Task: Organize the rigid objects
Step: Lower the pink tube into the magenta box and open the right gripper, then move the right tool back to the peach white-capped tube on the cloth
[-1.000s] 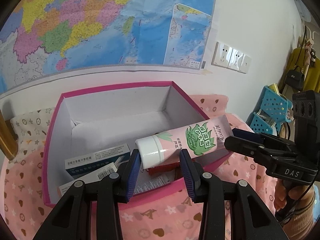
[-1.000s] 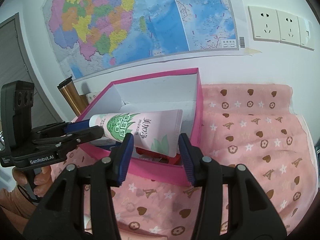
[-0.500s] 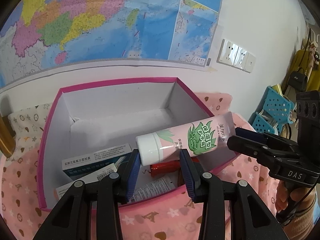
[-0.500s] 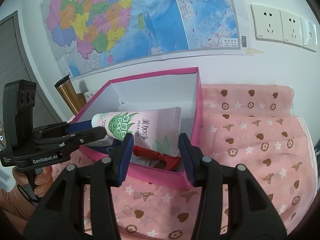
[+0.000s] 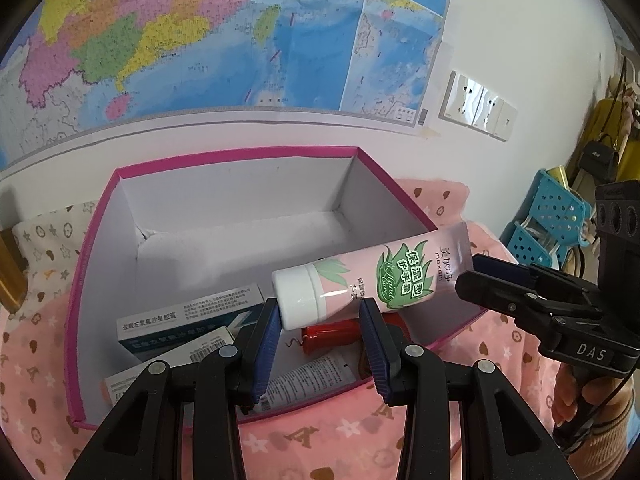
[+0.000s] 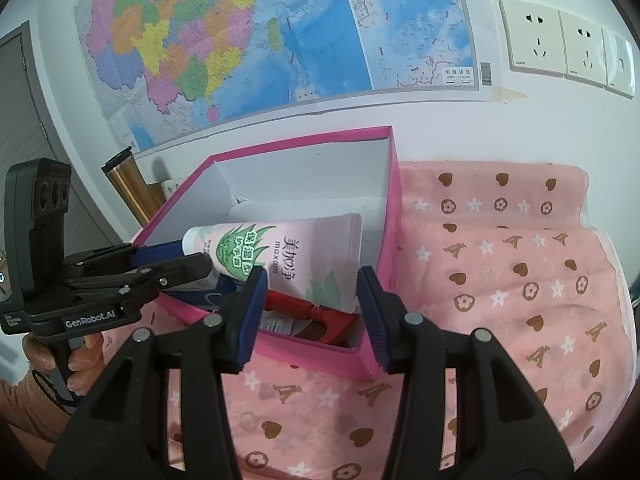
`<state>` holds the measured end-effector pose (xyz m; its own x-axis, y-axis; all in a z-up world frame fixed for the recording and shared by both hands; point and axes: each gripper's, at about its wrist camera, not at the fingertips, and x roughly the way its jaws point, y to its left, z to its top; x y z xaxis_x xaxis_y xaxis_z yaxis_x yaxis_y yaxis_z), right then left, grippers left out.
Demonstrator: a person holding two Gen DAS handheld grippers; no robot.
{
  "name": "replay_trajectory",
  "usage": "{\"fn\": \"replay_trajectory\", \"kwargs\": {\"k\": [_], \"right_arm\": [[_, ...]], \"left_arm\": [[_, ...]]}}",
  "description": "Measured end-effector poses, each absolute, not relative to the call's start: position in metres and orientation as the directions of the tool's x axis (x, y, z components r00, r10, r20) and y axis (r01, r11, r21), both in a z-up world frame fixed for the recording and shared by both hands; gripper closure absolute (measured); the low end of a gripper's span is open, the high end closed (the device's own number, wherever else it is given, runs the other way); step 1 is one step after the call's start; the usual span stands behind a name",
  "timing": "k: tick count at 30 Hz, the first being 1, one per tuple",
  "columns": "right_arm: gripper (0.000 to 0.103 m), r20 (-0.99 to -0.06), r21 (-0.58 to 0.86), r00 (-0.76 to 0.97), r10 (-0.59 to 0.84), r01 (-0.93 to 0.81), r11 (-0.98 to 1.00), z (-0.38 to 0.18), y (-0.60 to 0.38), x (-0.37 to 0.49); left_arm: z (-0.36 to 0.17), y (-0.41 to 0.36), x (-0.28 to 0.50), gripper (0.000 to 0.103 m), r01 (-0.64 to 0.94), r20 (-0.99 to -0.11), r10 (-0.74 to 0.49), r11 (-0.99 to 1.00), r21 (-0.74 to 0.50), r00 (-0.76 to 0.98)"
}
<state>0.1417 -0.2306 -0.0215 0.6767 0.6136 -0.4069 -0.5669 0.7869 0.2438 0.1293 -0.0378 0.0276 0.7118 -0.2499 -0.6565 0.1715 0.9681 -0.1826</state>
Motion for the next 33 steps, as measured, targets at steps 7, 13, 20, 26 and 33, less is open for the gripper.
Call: {"fn": "replay_trajectory", "kwargs": {"k": [7,13,20,26,33], "right_arm": [[0.053,-0.422,0.221,0.683,0.597,-0.561,0.798,-0.020,-0.227,0.144],[0.052,-0.432,0.210,0.679,0.594,-0.565,0.798,-0.021,-0.224,0.147],[0.051,-0.440,0.203,0.680,0.586,-0.561,0.803,-0.022,-0.219,0.146],[0.051,-0.444,0.178,0.684,0.579,-0.566,0.805,-0.022,-0.212,0.144],[0.051,-0.432,0.174,0.692,0.579,-0.566,0.806,-0.022,-0.213,0.139]], "left_arm": [[0.024,-0.037,0.134,0.062,0.160,-0.669,-0.246,0.969,-0.189,0.701],[0.019,-0.035,0.139,0.062,0.143,-0.685,-0.244,0.969,-0.202,0.686],[0.015,-0.033,0.144,0.063,0.130,-0.699,-0.241,0.969,-0.210,0.673],[0.014,-0.038,0.148,0.064,0.144,-0.701,-0.249,0.968,-0.205,0.668],[0.011,-0.038,0.145,0.064,0.151,-0.699,-0.244,0.969,-0.194,0.672]]}}
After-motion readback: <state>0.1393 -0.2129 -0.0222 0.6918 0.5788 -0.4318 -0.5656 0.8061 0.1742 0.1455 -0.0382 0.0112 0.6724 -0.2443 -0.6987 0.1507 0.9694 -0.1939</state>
